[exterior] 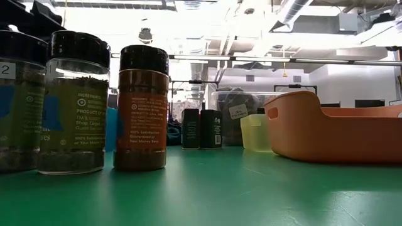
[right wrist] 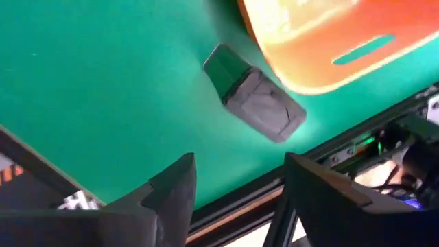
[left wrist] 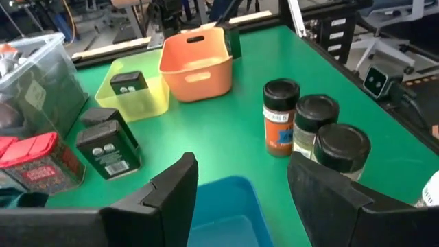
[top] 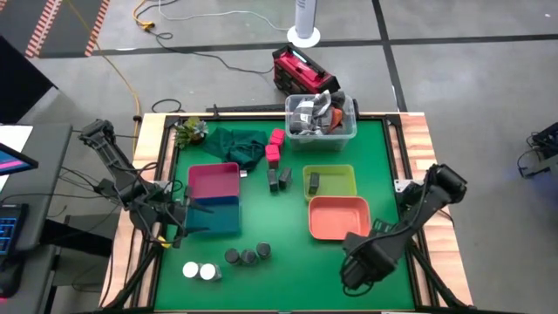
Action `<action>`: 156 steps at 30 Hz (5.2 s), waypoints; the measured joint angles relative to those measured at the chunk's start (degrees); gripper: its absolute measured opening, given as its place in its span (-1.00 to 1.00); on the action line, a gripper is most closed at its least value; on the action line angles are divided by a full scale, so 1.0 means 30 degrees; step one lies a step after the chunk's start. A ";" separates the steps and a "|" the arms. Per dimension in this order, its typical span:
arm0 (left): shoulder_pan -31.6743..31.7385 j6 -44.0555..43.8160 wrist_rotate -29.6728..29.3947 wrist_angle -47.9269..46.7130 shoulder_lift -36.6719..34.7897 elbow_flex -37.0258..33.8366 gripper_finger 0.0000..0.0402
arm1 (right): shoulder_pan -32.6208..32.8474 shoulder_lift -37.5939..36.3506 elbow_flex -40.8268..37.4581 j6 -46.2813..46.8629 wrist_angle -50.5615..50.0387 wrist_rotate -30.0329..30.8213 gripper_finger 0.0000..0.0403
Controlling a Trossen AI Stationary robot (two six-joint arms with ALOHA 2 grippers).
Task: Sort spices by type
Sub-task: Put the black spice can into the yellow bin
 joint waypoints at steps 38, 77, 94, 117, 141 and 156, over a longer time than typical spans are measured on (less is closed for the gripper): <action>0.0000 -0.0552 0.0000 -0.1356 0.0000 -0.0007 0.07 | -0.0442 -0.0036 -0.4216 -0.2362 0.6395 -0.0315 0.58; -0.1086 -0.2904 -0.0065 0.1174 0.0000 -0.1392 0.07 | -0.4162 -0.0030 -0.0140 -0.1089 0.4785 -0.3066 -0.37; -0.1382 -0.1577 -0.2365 0.2662 -0.0006 -0.1392 0.07 | -0.2679 0.0022 0.1722 -0.3282 -0.0057 -0.3033 0.24; -0.1413 -0.2483 -0.2360 0.1027 0.0001 -0.1392 0.07 | -0.1627 0.2222 0.1724 -0.7722 0.2074 -0.3808 0.24; -0.1413 -0.0821 -0.2346 0.1203 0.0000 -0.1392 0.07 | -0.3580 0.2215 0.1729 -0.6184 0.0279 -0.3078 0.23; -0.2052 0.0962 -0.5140 0.1166 -0.0668 -0.1354 0.07 | -0.2432 0.2091 0.1729 -0.5105 0.0234 0.3665 0.61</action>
